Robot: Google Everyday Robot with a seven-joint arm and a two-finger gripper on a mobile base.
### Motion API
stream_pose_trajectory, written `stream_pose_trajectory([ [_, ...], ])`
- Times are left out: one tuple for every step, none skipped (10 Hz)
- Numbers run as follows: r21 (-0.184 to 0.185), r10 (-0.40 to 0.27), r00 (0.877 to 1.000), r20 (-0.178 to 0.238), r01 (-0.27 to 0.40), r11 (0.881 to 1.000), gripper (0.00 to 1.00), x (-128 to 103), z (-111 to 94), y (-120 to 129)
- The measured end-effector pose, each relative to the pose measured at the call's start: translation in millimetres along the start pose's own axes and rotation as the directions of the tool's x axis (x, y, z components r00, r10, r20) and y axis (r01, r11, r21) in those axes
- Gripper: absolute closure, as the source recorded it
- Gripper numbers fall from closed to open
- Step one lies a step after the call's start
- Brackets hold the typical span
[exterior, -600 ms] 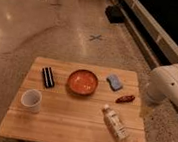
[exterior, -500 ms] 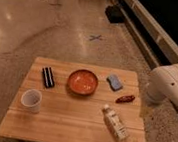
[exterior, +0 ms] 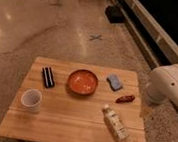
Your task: Move the arm in a circular motion
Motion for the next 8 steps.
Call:
stream_pose_trajectory([
  [-0.001, -0.002, 1.000, -0.003, 0.002, 1.000, 0.35, -6.5, 0.6, -7.9],
  [0.003, -0.005, 1.000, -0.003, 0.005, 1.000, 0.35, -15.7, 2.0, -21.4],
  [-0.003, -0.003, 1.000, -0.011, 0.003, 1.000, 0.35, -22.2, 4.1, -37.6],
  [-0.002, -0.003, 1.000, -0.012, 0.003, 1.000, 0.35, -30.8, 7.0, -59.5],
  [0.001, -0.006, 1.000, -0.010, 0.006, 1.000, 0.35, -41.8, 10.3, -83.9],
  [0.002, -0.016, 1.000, -0.009, 0.016, 1.000, 0.35, -59.6, 13.0, -110.7],
  [0.003, -0.026, 1.000, -0.011, 0.026, 1.000, 0.35, -73.9, 14.0, -123.7],
  [0.005, -0.050, 0.999, -0.015, 0.050, 0.999, 0.35, -97.7, 13.6, -134.7],
])
